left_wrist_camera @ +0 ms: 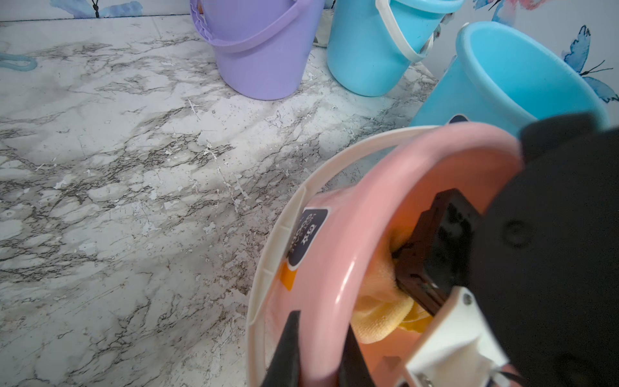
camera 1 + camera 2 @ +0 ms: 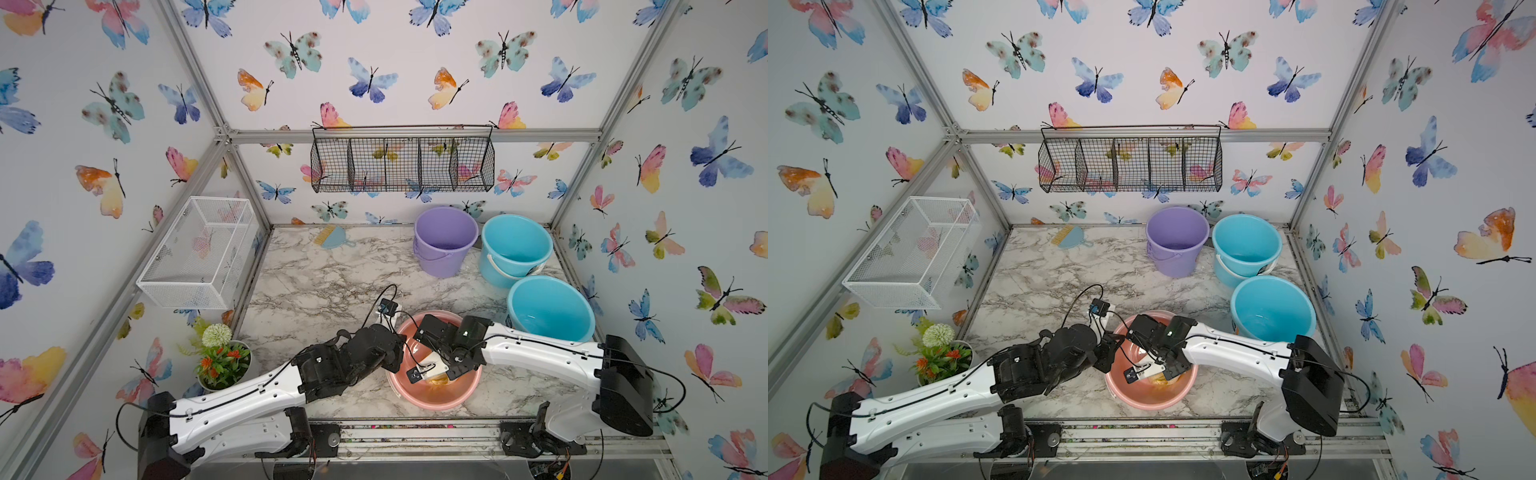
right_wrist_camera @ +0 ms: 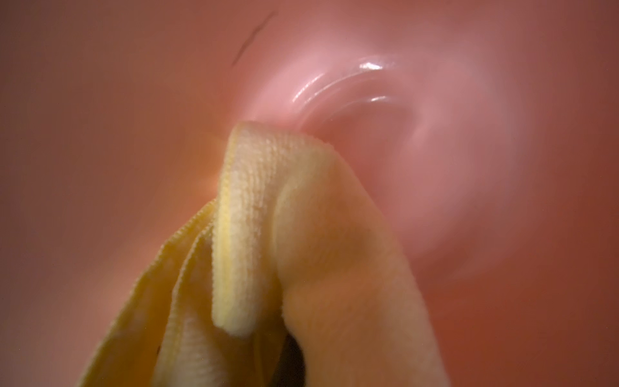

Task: Wipe the inside of the bucket with a cloth
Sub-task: Wipe the dirt from the inside of the bucket.

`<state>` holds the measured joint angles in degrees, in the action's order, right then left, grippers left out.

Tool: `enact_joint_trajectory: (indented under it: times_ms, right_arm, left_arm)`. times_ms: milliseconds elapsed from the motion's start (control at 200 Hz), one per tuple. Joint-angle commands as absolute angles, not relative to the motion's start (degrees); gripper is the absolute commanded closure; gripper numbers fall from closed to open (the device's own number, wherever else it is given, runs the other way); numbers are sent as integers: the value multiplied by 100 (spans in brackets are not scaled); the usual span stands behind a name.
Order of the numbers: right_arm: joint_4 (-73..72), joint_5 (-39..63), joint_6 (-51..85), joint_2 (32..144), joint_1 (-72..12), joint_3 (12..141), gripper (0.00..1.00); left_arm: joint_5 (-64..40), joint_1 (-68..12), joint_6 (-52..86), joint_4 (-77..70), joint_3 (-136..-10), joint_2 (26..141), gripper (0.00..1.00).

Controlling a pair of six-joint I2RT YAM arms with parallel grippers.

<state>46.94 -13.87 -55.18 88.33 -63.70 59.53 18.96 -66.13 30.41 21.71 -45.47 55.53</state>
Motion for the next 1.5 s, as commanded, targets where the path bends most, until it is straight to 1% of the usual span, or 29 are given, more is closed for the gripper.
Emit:
enact_joint_trajectory:
  times_ms: [0, 155, 310, 536, 681, 806, 926, 1081, 1131, 1206, 1286, 1406, 1496]
  right_arm:
    - [4446, -1357, -5399, 9106, -6363, 5629, 98]
    - [4073, -1424, -5188, 9552, -6363, 5507, 98]
    - [3888, -1468, -4950, 9716, -6363, 5485, 98]
    - [4312, -1094, -4503, 9249, -6363, 5991, 98]
    - [4967, -1159, -4038, 9047, -6363, 6525, 98]
    - [5591, -1292, -3262, 8984, -6363, 7090, 98]
    - [6030, -1268, -2116, 8833, -6363, 7607, 98]
    - [6662, -1027, -779, 8547, -6363, 8157, 98]
    - [6792, -842, -668, 8411, -6405, 8329, 98]
    - [6656, -829, -206, 8052, -6431, 8443, 98]
    - [6670, -844, -17, 7858, -6425, 8422, 98]
    - [6719, -842, 531, 7805, -6433, 8385, 98]
    - [6929, -745, 1186, 7900, -6421, 8480, 98]
  left_arm:
    - [1963, -6602, 3027, 2163, -4549, 5320, 100]
    - [1971, -6602, 3015, 2185, -4579, 5291, 100]
    - [1967, -6601, 3023, 2182, -4588, 5293, 100]
    - [1986, -6609, 2981, 2167, -4562, 5298, 100]
    - [2064, -6606, 2953, 2323, -4596, 5441, 100]
    - [2074, -6602, 2953, 2357, -4605, 5510, 100]
    - [2139, -6606, 2979, 2355, -4588, 5502, 100]
    - [2278, -6606, 2996, 2376, -4579, 5476, 100]
    - [2335, -6602, 2992, 2387, -4576, 5460, 100]
    - [2394, -6598, 2981, 2387, -4575, 5458, 100]
    - [2426, -6595, 2964, 2373, -4571, 5408, 100]
    - [2533, -6600, 2979, 2364, -4544, 5388, 100]
    - [2659, -6600, 3022, 2447, -4552, 5388, 100]
